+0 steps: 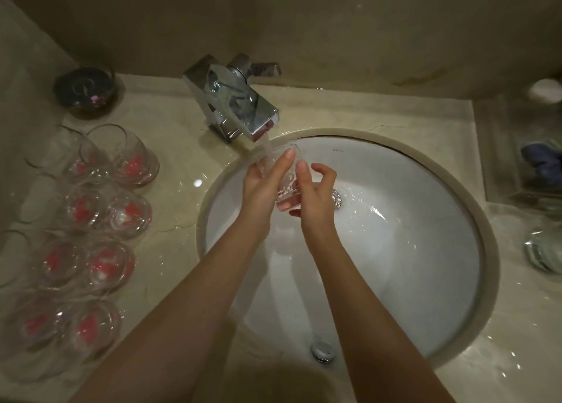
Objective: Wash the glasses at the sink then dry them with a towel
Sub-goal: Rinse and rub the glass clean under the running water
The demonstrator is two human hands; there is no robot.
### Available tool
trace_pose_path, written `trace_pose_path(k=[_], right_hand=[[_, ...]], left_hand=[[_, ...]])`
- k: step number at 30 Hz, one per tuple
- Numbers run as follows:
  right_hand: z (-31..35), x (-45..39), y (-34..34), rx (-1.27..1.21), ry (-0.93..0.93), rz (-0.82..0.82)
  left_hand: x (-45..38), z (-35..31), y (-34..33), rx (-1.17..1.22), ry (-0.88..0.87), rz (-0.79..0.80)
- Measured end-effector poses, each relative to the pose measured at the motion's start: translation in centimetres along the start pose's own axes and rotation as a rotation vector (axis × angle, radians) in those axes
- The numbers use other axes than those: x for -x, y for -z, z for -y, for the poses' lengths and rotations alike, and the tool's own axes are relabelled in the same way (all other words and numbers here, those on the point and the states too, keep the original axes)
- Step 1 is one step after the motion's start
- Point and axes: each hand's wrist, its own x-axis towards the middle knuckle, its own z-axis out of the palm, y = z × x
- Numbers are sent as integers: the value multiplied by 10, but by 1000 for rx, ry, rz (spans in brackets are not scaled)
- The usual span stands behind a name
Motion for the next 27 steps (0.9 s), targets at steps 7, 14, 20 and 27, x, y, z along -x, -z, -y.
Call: trace_pose_path(k=[7, 14, 20, 27], right_hand=[[-7, -7, -10, -43, -61, 65], [-12, -14, -18, 63, -79, 81], [-5, -20, -26, 92, -109, 16], [-6, -29, -21, -50, -233, 77]], left_hand=[[2, 0, 2, 144, 75, 40], [1, 9, 7, 72, 6, -63], [1, 9, 7, 93, 63, -39], [-2, 15, 10, 176, 106, -54]])
